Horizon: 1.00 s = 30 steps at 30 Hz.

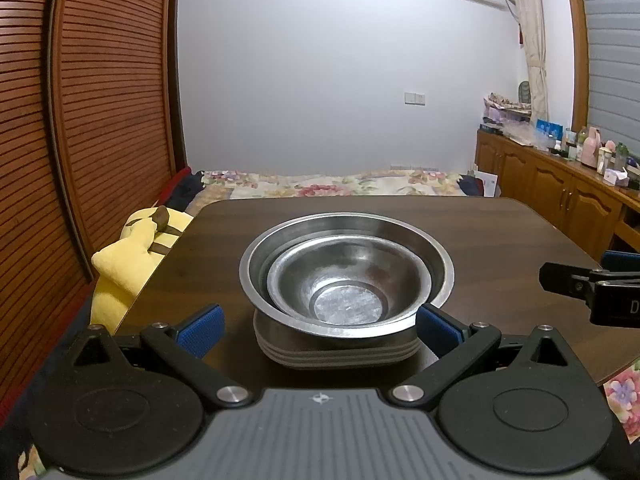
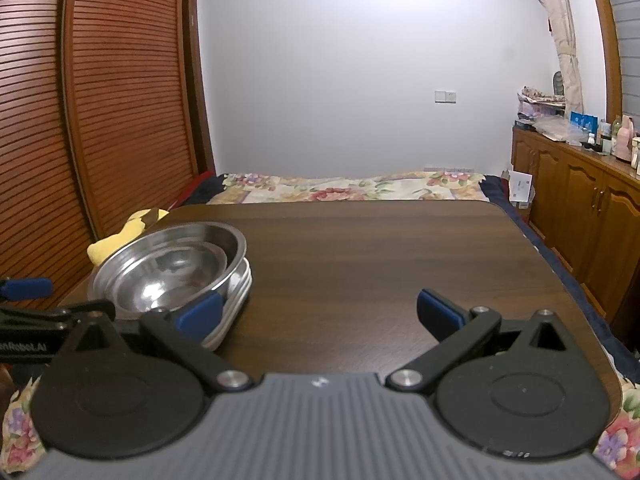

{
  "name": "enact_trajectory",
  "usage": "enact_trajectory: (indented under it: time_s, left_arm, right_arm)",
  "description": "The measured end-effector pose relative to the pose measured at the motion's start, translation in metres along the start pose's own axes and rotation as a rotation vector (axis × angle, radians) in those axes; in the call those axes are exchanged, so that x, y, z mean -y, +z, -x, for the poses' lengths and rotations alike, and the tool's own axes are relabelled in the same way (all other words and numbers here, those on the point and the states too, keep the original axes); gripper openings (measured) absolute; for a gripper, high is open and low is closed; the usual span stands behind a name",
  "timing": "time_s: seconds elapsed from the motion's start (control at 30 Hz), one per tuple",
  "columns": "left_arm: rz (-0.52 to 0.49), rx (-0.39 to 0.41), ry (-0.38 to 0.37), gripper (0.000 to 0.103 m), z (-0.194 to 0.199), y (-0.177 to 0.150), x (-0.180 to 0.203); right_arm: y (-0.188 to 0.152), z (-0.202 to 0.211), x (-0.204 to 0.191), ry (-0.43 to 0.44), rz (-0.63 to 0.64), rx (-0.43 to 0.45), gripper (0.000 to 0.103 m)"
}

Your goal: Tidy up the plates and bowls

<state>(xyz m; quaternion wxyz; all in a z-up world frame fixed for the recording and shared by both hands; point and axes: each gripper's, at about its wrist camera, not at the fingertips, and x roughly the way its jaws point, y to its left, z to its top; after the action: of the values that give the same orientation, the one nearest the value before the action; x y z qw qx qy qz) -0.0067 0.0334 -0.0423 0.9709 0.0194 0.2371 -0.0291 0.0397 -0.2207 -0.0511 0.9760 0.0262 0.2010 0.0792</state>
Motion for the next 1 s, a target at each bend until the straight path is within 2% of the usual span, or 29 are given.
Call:
enact_trajectory:
  time_s: [1.0]
  left_arm:
    - [-0.001,0.003,0.002,0.103,0.0002,-0.0006,-0.0009]
  right_arm:
    - [0.0,0.0031,0.0027,-0.014,-0.003,0.028,0.103]
